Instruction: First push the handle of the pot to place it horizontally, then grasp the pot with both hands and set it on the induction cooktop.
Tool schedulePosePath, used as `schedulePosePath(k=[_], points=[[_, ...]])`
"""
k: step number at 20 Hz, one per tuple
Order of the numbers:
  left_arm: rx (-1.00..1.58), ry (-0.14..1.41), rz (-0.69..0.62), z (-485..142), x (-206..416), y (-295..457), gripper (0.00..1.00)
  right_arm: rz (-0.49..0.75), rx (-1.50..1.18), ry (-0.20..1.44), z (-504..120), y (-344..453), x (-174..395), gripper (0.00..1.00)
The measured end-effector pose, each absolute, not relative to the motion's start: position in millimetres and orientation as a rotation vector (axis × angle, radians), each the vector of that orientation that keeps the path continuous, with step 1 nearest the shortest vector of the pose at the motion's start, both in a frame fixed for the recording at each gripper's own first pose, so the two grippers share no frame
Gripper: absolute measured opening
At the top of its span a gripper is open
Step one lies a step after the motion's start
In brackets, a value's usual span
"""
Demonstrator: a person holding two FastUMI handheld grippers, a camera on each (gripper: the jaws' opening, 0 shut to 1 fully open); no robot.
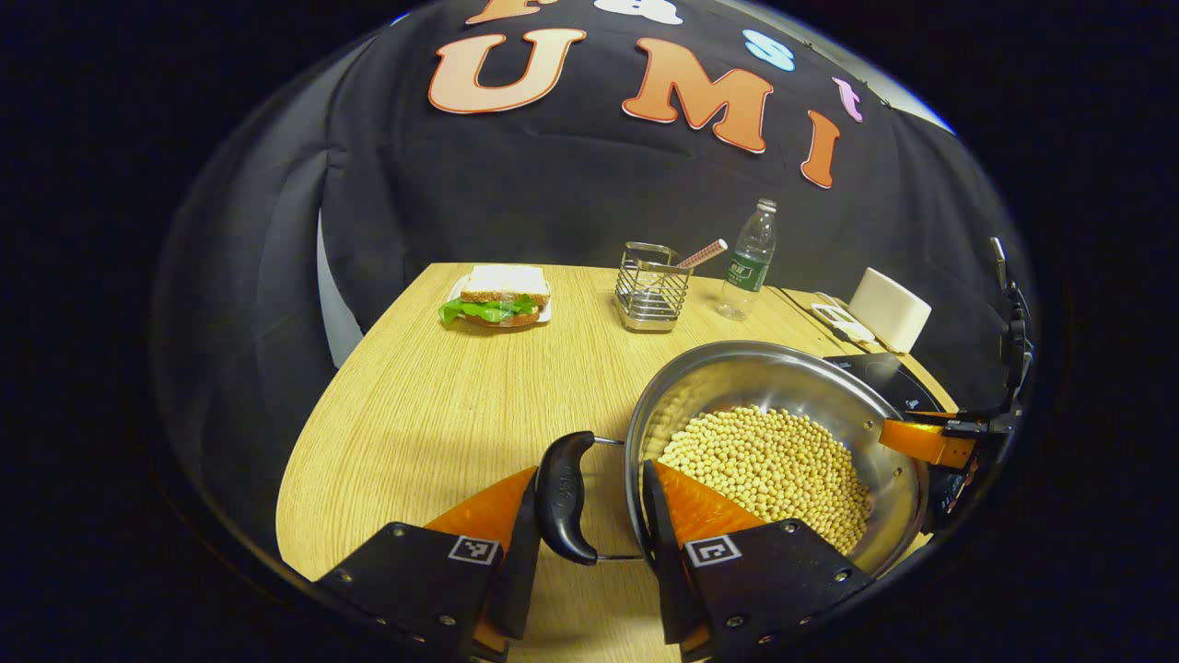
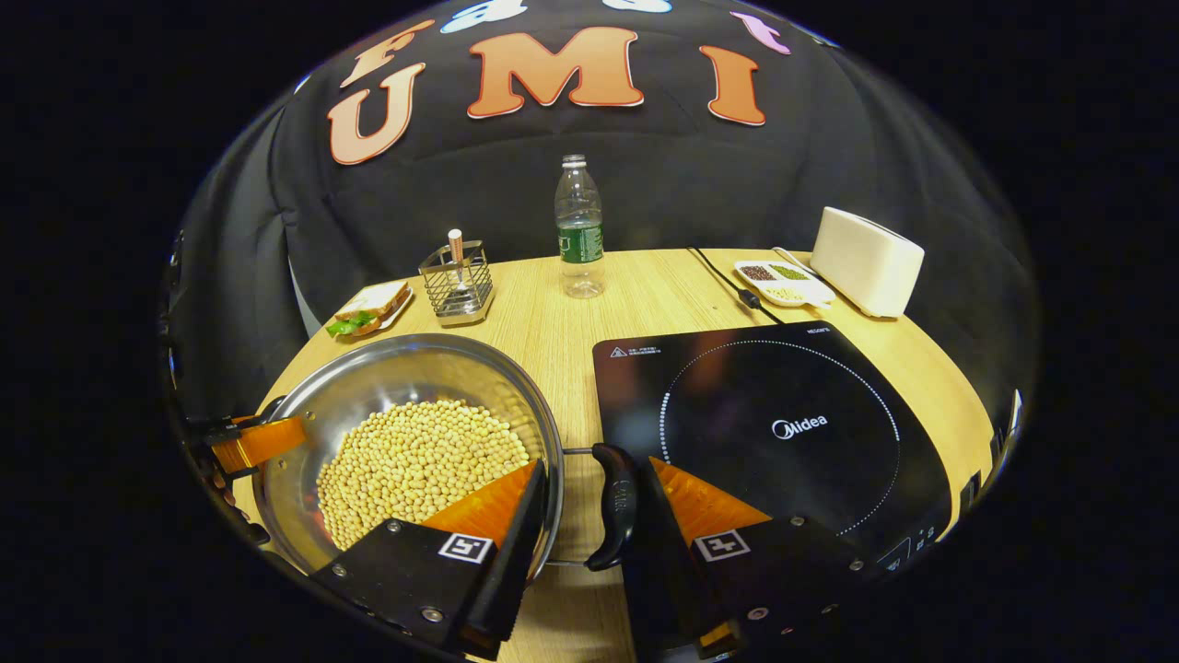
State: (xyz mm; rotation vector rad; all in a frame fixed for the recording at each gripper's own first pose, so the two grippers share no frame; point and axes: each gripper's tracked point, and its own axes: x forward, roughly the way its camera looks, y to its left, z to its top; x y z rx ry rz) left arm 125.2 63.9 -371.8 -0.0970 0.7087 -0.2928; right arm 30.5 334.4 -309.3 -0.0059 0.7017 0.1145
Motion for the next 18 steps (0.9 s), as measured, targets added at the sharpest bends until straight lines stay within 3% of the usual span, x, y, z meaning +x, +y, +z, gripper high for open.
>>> schedulePosePath(k=[5,9,10,11,18], points=[[-0.118,0.706,-0.233,-364,119,63,0.5,0.14,0.028,0.729,-309,336,33,0.51],[-0.1,0.68,-0.204,-344,105,60,0.49,0.167,0.072,0.753,-308,334,40,0.49],[-0.092,0.666,-0.197,-335,103,59,0.48,0.175,0.077,0.744,-303,330,37,0.45],[-0.089,0.654,-0.193,-327,100,58,0.5,0.179,0.087,0.733,-297,325,37,0.49],[-0.095,0.587,-0.201,-271,95,16,0.48,0.19,0.102,0.654,-243,274,35,0.49]])
